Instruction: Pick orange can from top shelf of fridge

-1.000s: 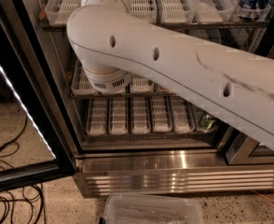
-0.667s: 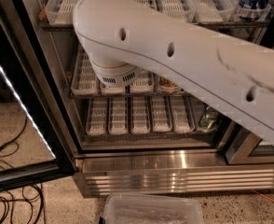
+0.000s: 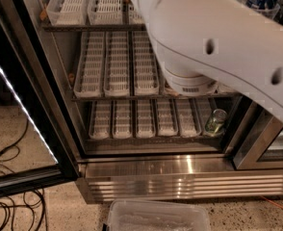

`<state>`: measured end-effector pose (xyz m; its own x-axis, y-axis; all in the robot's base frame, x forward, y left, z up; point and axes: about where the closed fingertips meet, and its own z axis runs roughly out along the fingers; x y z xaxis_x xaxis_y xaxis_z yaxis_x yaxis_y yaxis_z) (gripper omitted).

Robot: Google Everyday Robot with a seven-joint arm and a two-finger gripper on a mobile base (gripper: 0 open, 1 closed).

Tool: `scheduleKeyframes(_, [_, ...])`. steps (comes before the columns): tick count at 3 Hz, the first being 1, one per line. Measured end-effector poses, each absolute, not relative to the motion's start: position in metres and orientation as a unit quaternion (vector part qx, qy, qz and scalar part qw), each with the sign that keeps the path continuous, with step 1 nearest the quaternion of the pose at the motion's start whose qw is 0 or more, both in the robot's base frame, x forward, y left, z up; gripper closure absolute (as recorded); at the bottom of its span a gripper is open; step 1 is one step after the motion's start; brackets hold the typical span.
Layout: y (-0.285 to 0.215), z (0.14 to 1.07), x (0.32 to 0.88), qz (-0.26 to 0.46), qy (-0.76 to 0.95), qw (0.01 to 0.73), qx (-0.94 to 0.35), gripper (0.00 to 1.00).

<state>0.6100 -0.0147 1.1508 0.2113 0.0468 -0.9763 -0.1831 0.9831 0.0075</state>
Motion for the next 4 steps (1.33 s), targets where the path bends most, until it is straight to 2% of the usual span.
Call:
scheduleKeyframes(1, [-0.023,1.145,0.601,0.128,0.624,0.767,-0.077,1.0])
scheduleKeyframes(2, [-0.036,1.151,0.607,0.223,0.616,0.752,-0.074,1.0])
scheduleKeyframes(3, [-0.041,1.135,0.609,0.253,0.618,0.739,-0.086,1.0])
scheduleKeyframes(4, [-0.04,1.135,0.609,0.253,0.618,0.739,-0.087,1.0])
